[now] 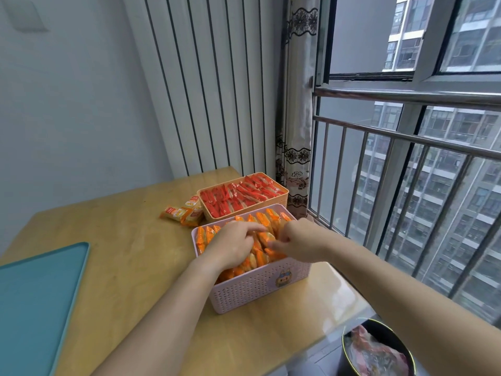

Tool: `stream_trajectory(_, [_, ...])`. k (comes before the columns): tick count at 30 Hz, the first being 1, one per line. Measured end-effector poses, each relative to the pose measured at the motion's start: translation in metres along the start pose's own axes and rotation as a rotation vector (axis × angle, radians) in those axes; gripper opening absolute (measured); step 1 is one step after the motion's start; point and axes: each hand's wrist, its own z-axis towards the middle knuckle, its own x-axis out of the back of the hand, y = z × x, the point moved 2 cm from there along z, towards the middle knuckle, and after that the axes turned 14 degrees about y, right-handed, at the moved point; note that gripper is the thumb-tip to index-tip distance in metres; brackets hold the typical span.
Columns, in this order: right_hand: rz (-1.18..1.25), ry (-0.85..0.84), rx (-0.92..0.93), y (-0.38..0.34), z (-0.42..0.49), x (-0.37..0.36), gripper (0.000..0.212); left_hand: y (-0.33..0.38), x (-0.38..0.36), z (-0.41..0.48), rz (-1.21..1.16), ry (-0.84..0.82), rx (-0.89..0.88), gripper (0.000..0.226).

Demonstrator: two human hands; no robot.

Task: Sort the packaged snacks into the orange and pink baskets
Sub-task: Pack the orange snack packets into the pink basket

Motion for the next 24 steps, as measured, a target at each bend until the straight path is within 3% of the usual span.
stream_trajectory(6, [-0.036, 0.236, 0.003, -0.034, 0.041, 0.022, 0.034, -0.015, 0.041, -0.013, -0.116, 0.299, 0.027, 0.03])
stream_trajectory(12, [0.108, 0.178, 0.123, -0.112, 0.111, 0.001, 0.018, -0.084, 0.094, -0.006, 0.018, 0.393, 0.226, 0.032])
stream_trajectory(16, [0.026, 0.072, 0.197, -0.149, 0.179, -0.028, 0.058, -0.149, 0.102, 0.025, 0.146, 0.272, 0.318, 0.037])
stream_trajectory(20, [-0.457, -0.026, 0.318, -0.157, 0.247, -0.064, 0.093, -0.196, 0.089, 0.072, 0.346, 0.118, 0.273, 0.052])
stream_trajectory(24, [-0.775, -0.168, 0.281, -0.157, 0.294, -0.097, 0.112, -0.231, 0.071, 0.119, 0.454, -0.021, 0.213, 0.066])
